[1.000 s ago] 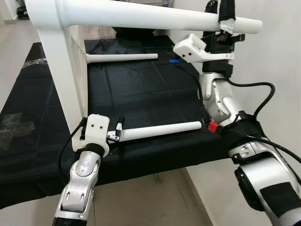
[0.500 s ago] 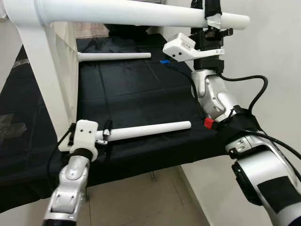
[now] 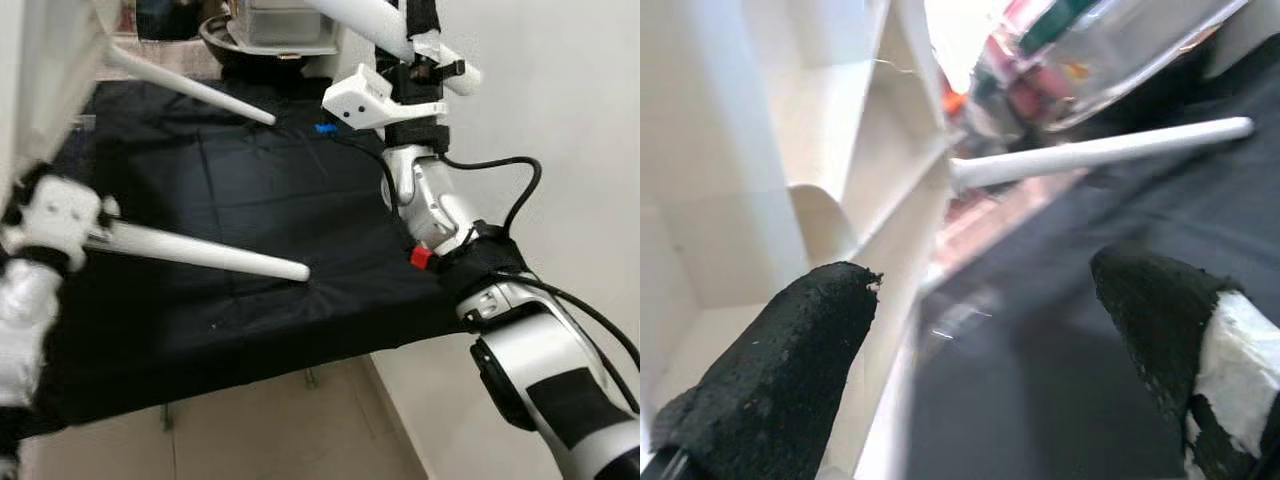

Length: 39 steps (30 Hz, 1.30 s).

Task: Building children table

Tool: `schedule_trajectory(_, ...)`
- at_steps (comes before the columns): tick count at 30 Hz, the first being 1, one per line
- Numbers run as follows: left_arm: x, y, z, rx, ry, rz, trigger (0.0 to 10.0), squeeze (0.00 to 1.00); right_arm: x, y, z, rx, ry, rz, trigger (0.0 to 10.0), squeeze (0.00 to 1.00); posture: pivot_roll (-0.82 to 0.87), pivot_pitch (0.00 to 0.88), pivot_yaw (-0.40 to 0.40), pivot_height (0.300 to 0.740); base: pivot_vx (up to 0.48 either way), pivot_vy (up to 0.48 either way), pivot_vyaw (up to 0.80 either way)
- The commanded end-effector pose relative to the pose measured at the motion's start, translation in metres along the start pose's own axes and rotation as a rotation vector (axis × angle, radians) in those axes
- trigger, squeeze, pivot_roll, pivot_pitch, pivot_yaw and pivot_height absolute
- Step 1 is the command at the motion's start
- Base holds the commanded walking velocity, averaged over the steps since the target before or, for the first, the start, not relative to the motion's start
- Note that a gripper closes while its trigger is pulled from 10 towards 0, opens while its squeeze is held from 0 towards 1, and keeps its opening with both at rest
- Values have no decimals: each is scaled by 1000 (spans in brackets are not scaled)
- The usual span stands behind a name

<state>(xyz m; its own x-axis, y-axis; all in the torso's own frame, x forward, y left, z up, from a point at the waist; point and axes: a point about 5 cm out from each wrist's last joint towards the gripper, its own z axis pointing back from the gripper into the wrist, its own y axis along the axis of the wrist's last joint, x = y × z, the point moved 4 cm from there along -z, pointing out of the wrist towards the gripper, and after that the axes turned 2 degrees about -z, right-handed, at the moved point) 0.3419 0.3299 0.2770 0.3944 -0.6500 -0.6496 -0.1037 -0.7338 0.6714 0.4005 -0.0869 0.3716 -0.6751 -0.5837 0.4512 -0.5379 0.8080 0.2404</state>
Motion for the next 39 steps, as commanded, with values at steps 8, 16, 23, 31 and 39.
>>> schedule_trajectory(8,-120,4,-23,-61,284,-133,10000,0,10,-115,37,-693,-59,-254,0,0,164,102,-48,740,0,0,0)
schedule_trajectory(16,-125,50,-45,78,244,-176,10000,0,-46,-138,112,-1188,68,-599,0,0,168,109,-44,740,0,0,0)
schedule_trajectory(23,-118,67,-59,123,206,-171,10000,0,-64,-136,142,-1327,112,-686,0,0,175,110,-34,740,0,0,0)
schedule_trajectory(31,-75,74,-64,169,107,-97,10000,0,-99,-117,195,-1549,254,-852,0,0,169,106,-31,740,0,0,0)
schedule_trajectory(39,-29,80,-60,210,4,-11,10000,0,-97,-119,193,-1521,264,-854,10000,388,164,99,-30,740,0,0,0)
